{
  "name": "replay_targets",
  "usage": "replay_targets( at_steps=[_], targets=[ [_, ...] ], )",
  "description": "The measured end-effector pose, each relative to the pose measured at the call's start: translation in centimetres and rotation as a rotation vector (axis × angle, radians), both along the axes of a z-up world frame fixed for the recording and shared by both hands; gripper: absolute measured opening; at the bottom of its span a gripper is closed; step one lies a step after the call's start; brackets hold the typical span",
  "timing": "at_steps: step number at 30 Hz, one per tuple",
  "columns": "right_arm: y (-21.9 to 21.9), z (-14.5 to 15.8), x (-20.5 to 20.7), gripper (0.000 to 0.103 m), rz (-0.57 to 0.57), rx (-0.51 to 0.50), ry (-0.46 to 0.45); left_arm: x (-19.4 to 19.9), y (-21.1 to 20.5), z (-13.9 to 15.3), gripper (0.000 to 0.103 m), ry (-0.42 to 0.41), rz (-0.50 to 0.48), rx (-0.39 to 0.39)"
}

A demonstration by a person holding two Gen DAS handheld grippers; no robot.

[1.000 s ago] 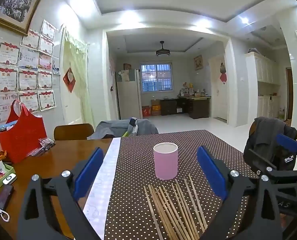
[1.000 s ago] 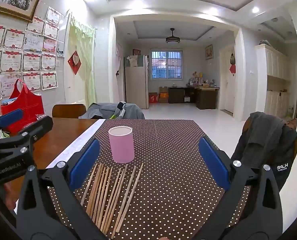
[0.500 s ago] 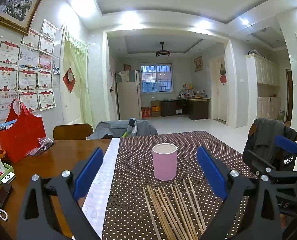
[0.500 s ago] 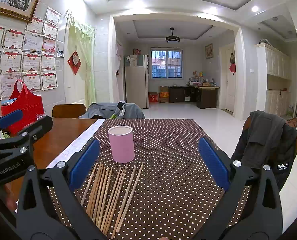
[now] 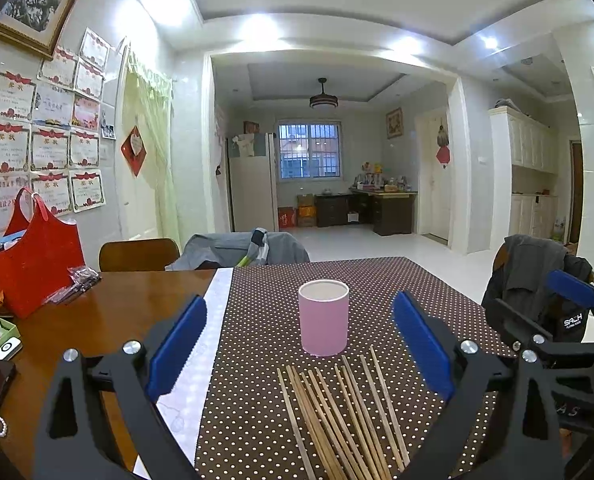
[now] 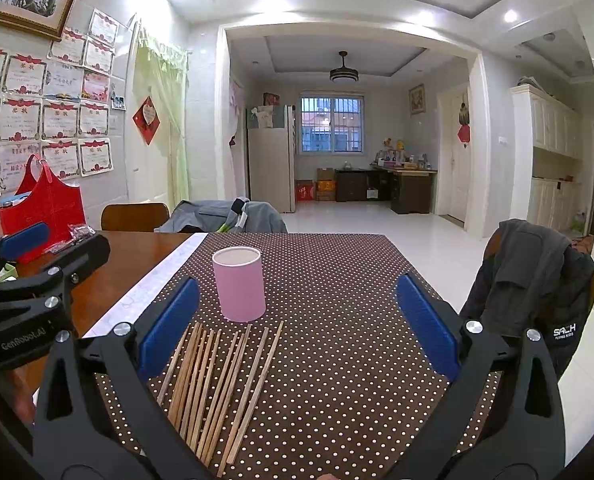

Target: Organize utensils

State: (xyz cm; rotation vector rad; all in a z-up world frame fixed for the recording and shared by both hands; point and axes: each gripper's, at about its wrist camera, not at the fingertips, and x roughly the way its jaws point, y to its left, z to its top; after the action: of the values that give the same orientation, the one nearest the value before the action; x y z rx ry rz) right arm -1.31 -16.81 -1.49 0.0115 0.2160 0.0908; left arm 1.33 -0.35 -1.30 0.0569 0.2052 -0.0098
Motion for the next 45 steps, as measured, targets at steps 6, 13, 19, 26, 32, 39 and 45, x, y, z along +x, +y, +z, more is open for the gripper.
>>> replay_targets(
  at_steps=[6,13,19,26,32,39,45],
  targets=[
    [-0.07,-0.27,0.43,0.097,-0.001,0.002,0.010,0.48,0.14,-0.39,0.093,0.011,-0.002,0.000],
    [-0.07,-0.25,0.50,0.097,-0.001,0.003,0.013,0.63,0.21,-0.50,0.093,0.012,-0.001,0.000],
    [-0.02,-0.12,0.55,0.097,0.001,0.004,0.015,0.68,0.37,-0.43,0.093,0.012,0.000,0.000],
    [0.06,-0.07,0.61,0.097,0.002,0.004,0.016,0.68,0.39,-0.38,0.093,0.013,-0.001,0.000],
    [0.12,-0.09,0.66,0.097,0.001,0.004,0.017,0.81,0.55,-0.48,0.093,0.012,-0.001,0.003],
    [0.11,-0.15,0.68,0.097,0.000,0.007,0.019,0.80,0.55,-0.45,0.093,0.012,0.000,0.002],
    [-0.01,-0.19,0.66,0.097,0.000,0.008,0.020,0.83,0.56,-0.52,0.093,0.012,-0.001,0.003]
  ],
)
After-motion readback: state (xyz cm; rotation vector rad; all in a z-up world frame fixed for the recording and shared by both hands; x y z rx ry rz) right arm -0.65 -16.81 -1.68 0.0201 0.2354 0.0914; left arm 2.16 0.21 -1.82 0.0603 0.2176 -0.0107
